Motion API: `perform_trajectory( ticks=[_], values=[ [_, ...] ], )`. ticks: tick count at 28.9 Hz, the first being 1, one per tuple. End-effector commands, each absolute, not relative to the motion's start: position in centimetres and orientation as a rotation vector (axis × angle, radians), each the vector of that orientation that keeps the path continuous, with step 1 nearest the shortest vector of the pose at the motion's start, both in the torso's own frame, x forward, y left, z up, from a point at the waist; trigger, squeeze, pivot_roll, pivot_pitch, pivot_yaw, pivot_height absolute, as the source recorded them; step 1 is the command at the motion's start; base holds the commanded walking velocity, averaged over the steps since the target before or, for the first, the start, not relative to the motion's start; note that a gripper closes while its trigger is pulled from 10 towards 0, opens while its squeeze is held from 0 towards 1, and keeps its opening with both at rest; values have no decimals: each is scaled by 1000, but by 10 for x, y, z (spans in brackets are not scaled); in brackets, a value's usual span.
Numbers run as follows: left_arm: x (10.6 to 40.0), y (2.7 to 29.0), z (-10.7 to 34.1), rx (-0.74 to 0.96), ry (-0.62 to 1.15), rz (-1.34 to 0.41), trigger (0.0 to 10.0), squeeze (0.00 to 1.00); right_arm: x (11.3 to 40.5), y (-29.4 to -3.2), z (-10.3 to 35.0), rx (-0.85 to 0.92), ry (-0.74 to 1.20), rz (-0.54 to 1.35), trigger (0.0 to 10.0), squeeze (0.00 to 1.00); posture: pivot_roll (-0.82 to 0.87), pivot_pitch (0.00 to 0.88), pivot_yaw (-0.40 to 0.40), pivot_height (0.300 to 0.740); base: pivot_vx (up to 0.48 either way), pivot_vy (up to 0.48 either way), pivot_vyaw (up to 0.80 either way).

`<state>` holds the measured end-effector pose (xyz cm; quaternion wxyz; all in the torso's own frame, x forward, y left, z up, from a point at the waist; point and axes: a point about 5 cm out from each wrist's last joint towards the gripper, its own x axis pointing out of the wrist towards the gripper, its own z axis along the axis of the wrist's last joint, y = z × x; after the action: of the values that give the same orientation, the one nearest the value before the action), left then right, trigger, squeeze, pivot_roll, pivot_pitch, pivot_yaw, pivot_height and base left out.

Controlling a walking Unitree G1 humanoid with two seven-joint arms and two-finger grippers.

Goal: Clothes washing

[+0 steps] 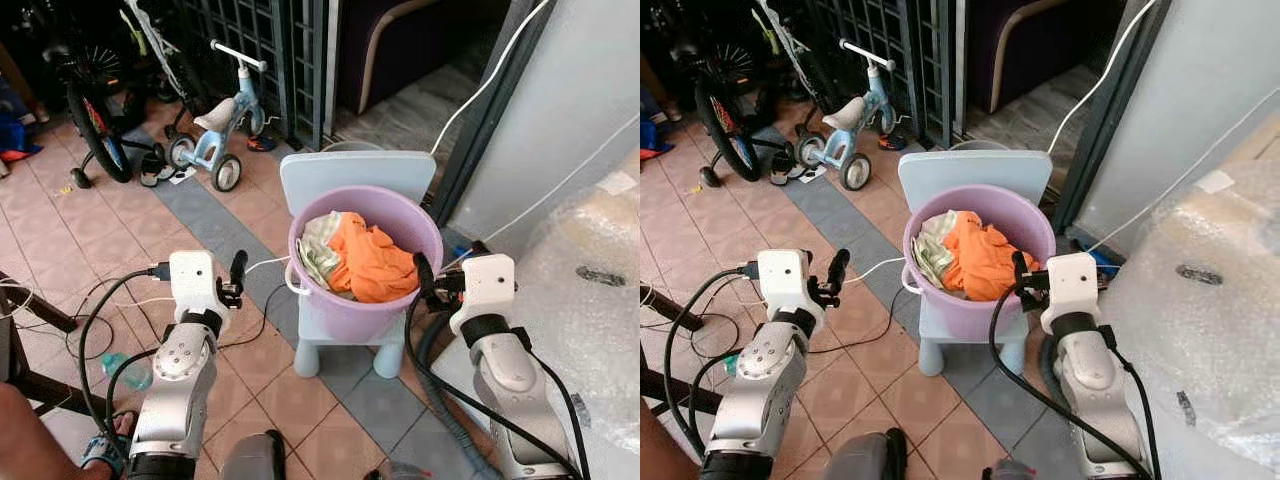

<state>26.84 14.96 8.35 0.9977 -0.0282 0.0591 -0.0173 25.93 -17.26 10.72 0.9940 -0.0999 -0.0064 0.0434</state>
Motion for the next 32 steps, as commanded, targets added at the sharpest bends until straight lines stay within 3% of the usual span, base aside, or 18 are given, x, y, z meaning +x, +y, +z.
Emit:
perform_trajectory(
  ticks=[1, 12, 32],
  values=[
    [270, 150, 85, -53, 107, -27, 10000, 0, 262, -174, 107, -220, -10, 102, 10000, 0, -58, 67, 16, 740, 454, 0, 0],
    [271, 149, 85, -52, 108, -41, 10000, 0, 268, -168, 105, -209, -1, 131, 10000, 0, -51, 45, 17, 740, 472, 0, 364],
    [271, 144, 78, -52, 157, -53, 10000, 0, 277, -171, 99, -207, 32, 50, 10000, 0, -47, 5, 18, 740, 0, 0, 0]
  ],
)
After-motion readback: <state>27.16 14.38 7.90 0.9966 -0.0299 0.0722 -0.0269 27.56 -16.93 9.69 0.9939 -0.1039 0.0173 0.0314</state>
